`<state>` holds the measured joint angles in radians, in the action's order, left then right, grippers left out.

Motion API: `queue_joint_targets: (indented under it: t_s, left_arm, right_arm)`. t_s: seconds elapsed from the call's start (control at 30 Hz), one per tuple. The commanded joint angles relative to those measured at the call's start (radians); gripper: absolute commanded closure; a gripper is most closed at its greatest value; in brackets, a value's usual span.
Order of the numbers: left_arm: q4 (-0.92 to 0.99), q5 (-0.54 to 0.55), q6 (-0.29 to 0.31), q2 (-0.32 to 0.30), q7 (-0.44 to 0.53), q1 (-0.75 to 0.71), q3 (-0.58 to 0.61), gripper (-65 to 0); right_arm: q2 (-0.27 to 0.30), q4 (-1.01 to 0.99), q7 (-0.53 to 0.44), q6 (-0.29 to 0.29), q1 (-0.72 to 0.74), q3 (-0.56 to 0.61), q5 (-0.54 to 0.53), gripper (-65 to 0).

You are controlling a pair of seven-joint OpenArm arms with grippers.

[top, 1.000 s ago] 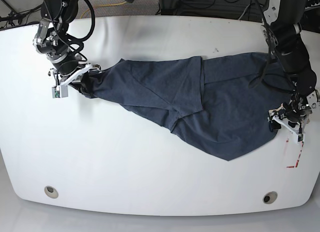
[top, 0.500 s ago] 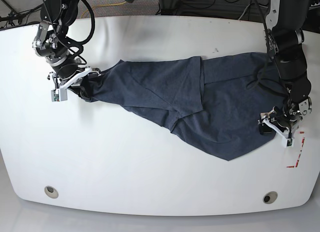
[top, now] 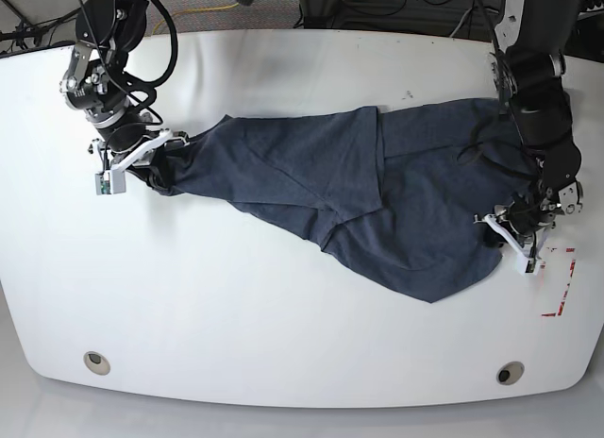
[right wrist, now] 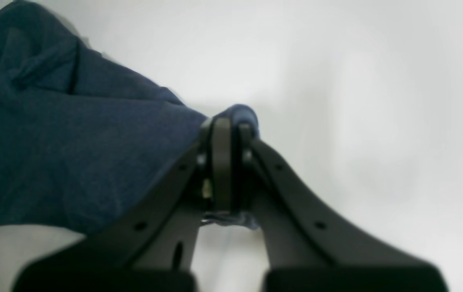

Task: Fold the T-shirt properly
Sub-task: 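Lift the shirt with both grippers, swing it and lay it flat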

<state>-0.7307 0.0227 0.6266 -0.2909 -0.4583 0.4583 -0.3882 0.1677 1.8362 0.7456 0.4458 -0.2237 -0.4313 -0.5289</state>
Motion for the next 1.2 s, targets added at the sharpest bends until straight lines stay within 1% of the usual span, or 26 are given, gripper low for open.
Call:
queue_joint_targets:
  t_s: [0.0, 0.1, 0.2, 0.37, 0.43, 0.53, 0.67, 0.8, 0.9, 0.97, 1.07, 1.17]
  left_arm:
    - [-0.105, 0.003, 0.002, -0.023, -0.03, 0.029, -0.044, 0.0]
    - [-0.227, 0.006, 0.005, -0.026, -0.116, 0.029, -0.059, 0.0]
    - [-0.355, 0.006, 0.005, -0.028, -0.185, 0.017, -0.062, 0.0]
    - [-0.551, 0.007, 0.005, -0.024, -0.279, 0.006, -0.067, 0.0]
    - [-0.637, 0.007, 0.005, -0.023, -0.336, 0.006, -0.068, 0.0]
    - [-0.746, 0.007, 0.006, -0.023, -0.409, 0.006, -0.068, 0.0]
    - [-0.847, 0.007, 0.006, -0.023, -0.432, 0.013, -0.067, 0.0]
    - [-0.939, 0.006, 0.006, -0.023, -0.435, 0.027, -0.067, 0.0]
    - [-0.978, 0.006, 0.005, -0.029, -0.471, 0.058, -0.067, 0.0]
    - [-0.981, 0.006, 0.005, -0.029, -0.5, 0.112, -0.067, 0.0]
    - [-0.984, 0.006, 0.005, -0.031, -0.523, 0.179, -0.067, 0.0]
    - [-0.989, 0.006, 0.005, -0.052, -0.549, 0.248, -0.067, 0.0]
  right_arm:
    - [0.019, 0.02, -0.022, 0.003, 0.03, -0.004, -0.015, 0.0]
    - [0.054, 0.015, -0.019, 0.003, 0.065, -0.004, -0.015, 0.0]
    - [0.072, 0.015, -0.018, 0.003, 0.119, -0.001, -0.017, 0.0]
    - [0.08, -0.022, -0.014, 0.008, 0.229, 0.004, -0.017, 0.0]
    - [0.111, -0.045, 0.005, 0.009, 0.272, 0.004, -0.023, 0.0]
    - [0.134, -0.089, 0.033, 0.009, 0.356, 0.005, -0.026, 0.0]
    - [0.143, -0.177, 0.058, 0.011, 0.502, 0.005, -0.018, 0.0]
    - [0.195, -0.254, 0.075, 0.011, 0.623, 0.024, -0.024, 0.0]
    - [0.232, -0.313, 0.073, 0.011, 0.714, 0.067, -0.024, 0.0]
    - [0.255, -0.361, 0.07, 0.011, 0.785, 0.098, -0.024, 0.0]
    - [0.27, -0.409, 0.071, 0.011, 0.889, 0.13, -0.024, 0.0]
    - [0.28, -0.441, 0.073, 0.011, 0.984, 0.16, -0.023, 0.0]
